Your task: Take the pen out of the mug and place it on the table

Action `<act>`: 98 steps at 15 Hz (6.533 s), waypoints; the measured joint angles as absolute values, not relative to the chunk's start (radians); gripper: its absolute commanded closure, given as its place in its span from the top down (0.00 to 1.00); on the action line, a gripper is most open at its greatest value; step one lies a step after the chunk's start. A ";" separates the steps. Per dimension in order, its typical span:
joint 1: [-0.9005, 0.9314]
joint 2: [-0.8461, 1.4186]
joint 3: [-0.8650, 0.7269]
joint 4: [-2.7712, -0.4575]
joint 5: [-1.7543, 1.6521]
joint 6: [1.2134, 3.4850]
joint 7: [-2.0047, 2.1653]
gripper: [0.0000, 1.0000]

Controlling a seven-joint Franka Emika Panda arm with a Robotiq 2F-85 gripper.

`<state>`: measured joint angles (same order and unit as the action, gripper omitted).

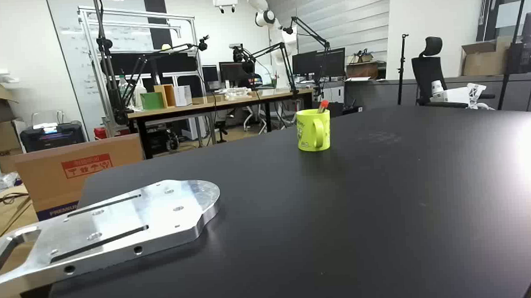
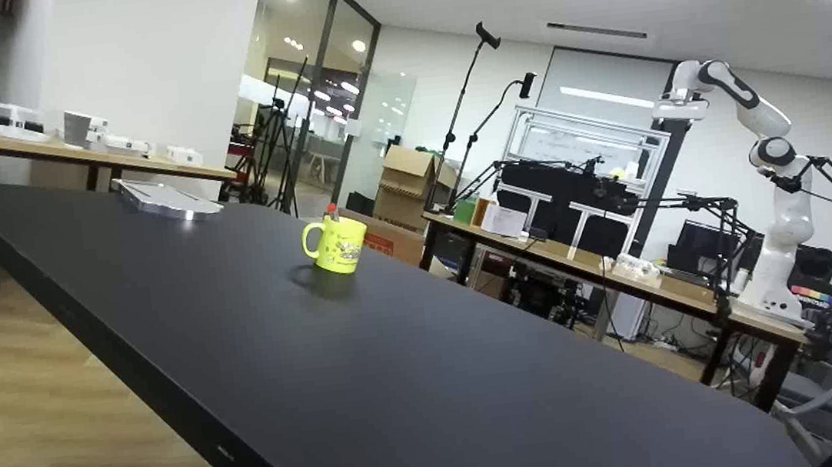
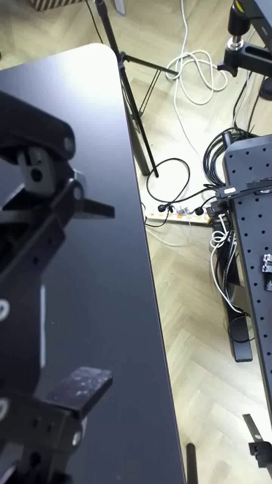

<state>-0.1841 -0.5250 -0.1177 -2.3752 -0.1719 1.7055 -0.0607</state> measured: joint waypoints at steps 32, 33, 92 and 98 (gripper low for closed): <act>-0.067 0.250 -0.066 -1.718 0.132 1.889 0.057 1.00; -0.052 0.286 -0.053 -1.673 0.156 1.868 0.108 1.00; -0.096 1.253 0.145 -0.632 0.510 1.513 0.453 0.11; -0.085 1.253 0.139 -0.620 0.494 1.513 0.451 0.68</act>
